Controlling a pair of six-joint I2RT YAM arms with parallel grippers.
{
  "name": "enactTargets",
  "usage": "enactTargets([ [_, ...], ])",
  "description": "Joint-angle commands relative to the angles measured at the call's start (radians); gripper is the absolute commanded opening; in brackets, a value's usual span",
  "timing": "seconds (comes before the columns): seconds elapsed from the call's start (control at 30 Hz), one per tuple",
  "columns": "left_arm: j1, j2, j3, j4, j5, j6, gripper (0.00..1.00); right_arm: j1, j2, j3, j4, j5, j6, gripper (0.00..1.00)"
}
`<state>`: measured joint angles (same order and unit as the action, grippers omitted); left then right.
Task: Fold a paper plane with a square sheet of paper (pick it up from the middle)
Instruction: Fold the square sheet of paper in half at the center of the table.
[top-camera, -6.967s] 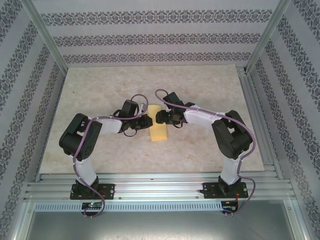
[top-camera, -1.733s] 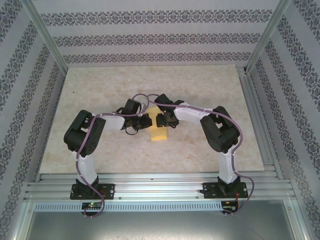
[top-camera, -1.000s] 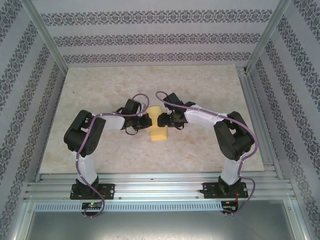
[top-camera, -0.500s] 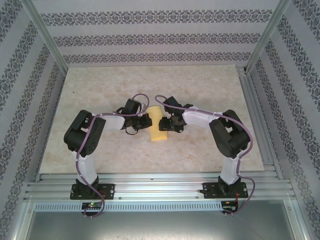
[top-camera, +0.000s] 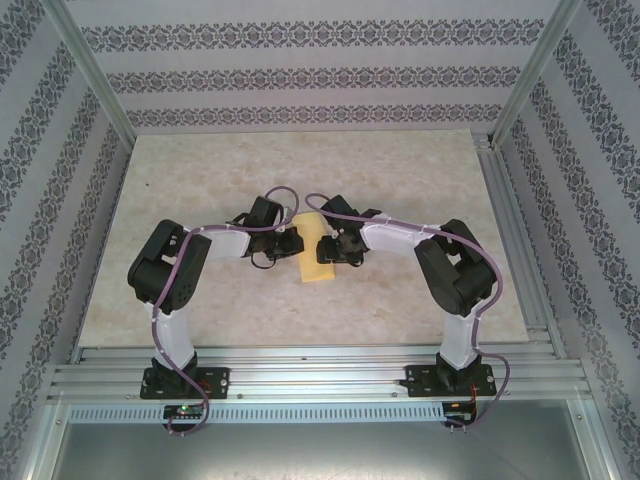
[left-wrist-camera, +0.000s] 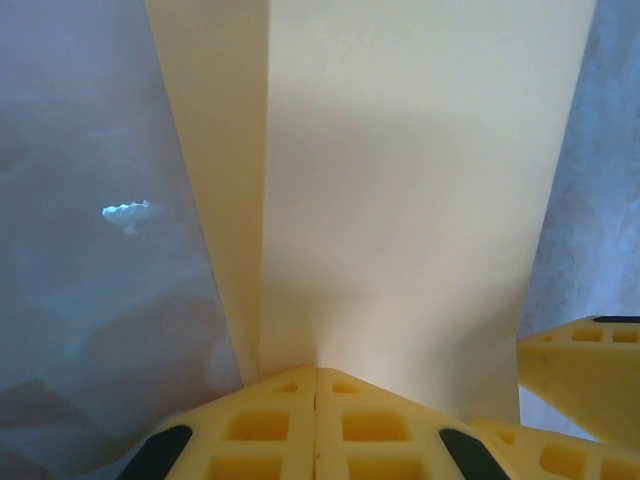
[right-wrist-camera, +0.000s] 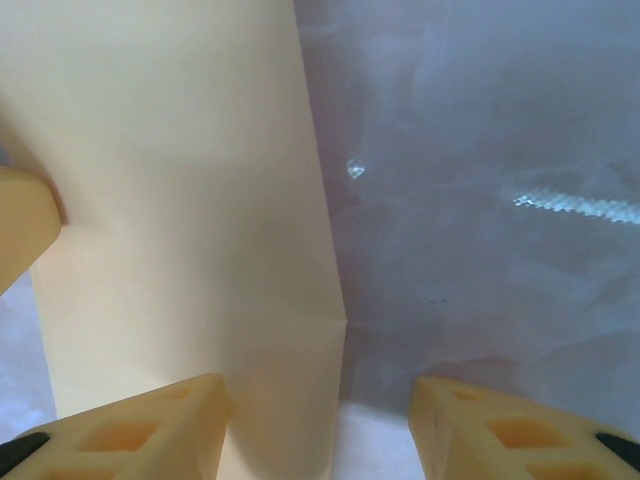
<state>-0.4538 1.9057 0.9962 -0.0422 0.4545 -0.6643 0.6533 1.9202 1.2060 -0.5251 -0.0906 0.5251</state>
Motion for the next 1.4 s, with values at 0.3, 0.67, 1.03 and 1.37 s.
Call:
enactTargets([
  [0.3,0.000,-0.026,0.014,-0.074,-0.030,0.027,0.08,0.038,0.114,0.010,-0.057,0.096,-0.008,0.53],
  [0.67,-0.001,-0.049,0.007,-0.040,0.014,0.016,0.10,0.055,0.144,0.027,-0.068,0.109,0.008,0.55],
  [1.03,-0.001,-0.089,-0.022,0.027,0.057,0.000,0.11,0.058,0.155,0.024,-0.064,0.116,0.012,0.55],
  [1.37,-0.011,-0.043,-0.002,0.000,0.038,0.007,0.12,0.059,0.151,0.007,-0.039,0.095,0.007,0.57],
])
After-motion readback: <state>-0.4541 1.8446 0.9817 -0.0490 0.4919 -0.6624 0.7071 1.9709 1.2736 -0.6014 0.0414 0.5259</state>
